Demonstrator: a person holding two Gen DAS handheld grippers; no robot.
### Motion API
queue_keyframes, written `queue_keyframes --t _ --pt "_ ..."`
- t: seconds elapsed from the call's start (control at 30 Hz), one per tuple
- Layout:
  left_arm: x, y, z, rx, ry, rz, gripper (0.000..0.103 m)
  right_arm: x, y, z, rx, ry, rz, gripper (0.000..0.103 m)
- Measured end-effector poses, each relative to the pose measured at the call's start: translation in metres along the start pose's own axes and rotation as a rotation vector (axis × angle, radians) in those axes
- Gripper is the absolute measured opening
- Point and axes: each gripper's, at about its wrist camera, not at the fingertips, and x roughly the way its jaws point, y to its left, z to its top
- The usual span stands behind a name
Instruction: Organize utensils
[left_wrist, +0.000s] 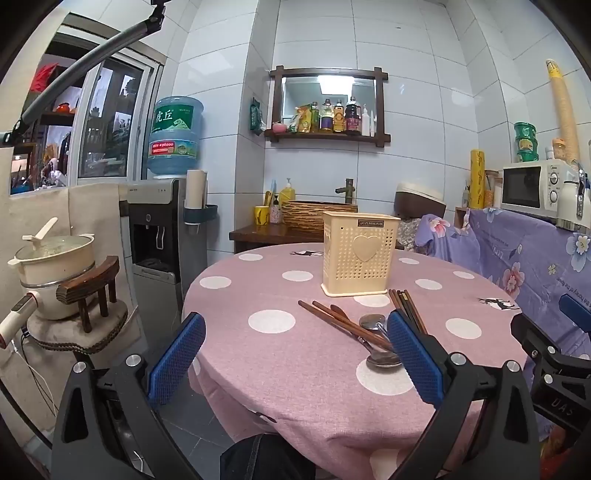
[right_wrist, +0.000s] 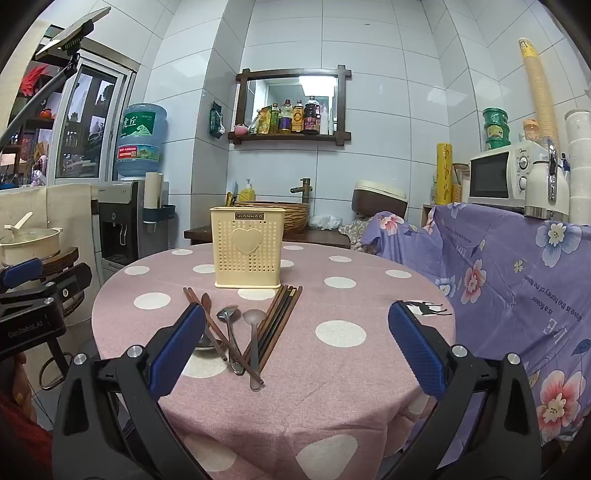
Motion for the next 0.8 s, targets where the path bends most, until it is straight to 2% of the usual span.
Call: queue_keyframes --t 0.8 --pt "-0.0029 -0.0005 0.0035 -0.01 -0.022 0.011 0.098 -0.001 0.0013 -0.0015 -0.003 -0.003 -0.001 0.098"
